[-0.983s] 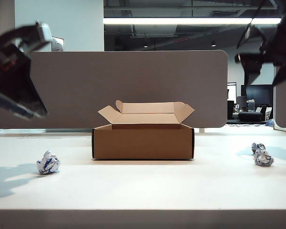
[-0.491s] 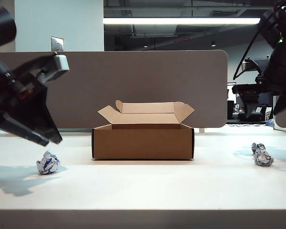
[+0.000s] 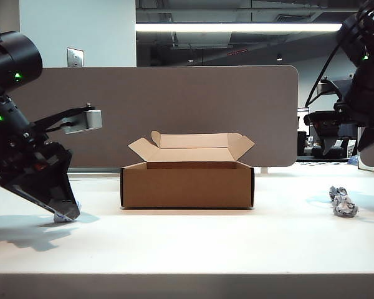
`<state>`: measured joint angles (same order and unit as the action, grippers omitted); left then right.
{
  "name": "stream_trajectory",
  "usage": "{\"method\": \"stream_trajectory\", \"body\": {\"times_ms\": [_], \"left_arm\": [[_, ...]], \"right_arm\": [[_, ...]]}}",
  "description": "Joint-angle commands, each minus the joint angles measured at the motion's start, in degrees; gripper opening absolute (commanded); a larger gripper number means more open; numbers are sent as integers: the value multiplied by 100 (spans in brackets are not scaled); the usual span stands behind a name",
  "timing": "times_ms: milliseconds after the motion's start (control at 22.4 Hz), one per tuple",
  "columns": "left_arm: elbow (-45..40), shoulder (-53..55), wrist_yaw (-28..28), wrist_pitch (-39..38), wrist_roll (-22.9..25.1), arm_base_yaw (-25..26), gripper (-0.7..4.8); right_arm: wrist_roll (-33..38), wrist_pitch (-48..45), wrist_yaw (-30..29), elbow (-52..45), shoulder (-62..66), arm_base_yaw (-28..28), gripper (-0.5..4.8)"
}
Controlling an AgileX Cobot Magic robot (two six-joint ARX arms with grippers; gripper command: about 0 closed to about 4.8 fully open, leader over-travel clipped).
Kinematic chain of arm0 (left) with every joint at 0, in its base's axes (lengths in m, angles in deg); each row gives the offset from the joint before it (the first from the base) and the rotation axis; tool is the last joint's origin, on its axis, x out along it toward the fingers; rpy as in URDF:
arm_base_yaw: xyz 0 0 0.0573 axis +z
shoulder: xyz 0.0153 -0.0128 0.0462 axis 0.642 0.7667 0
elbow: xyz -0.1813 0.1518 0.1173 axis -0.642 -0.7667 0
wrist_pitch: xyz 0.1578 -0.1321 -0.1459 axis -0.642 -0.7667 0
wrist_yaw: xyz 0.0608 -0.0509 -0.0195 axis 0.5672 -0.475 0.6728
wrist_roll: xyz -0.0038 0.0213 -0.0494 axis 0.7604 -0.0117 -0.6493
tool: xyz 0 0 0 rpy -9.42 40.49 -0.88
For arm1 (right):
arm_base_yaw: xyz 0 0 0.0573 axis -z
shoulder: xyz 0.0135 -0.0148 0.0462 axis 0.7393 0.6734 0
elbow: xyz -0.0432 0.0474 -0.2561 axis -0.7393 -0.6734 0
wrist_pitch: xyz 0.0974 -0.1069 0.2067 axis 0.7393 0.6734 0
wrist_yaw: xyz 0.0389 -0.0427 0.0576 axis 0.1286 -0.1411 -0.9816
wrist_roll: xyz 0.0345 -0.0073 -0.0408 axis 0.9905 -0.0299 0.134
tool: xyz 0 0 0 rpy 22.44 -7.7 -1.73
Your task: Pick up all the paper balls on the table and put them in the paper box.
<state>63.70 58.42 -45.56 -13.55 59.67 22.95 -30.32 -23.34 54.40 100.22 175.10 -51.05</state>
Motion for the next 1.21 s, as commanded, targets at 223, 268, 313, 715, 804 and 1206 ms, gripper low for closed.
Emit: {"method": "stream_trajectory", "body": {"times_ms": [223, 268, 313, 715, 804, 1206], "left_arm": [[22, 2, 273, 260, -42, 15, 264], [33, -13, 271, 275, -42, 15, 264], [33, -22, 271, 308, -44, 15, 264], [33, -186, 326, 859, -83, 15, 264], [35, -192, 323, 787, -85, 15, 264], [35, -74, 254, 544, -109, 15, 264]], "right_arm": [[22, -168, -55, 37, 232, -11, 364], [22, -168, -52, 37, 238, -11, 364], [22, -184, -52, 37, 238, -11, 364], [15, -352, -9, 37, 278, -7, 364], [15, -352, -9, 35, 280, -7, 364], [15, -365, -7, 35, 280, -9, 364]]}}
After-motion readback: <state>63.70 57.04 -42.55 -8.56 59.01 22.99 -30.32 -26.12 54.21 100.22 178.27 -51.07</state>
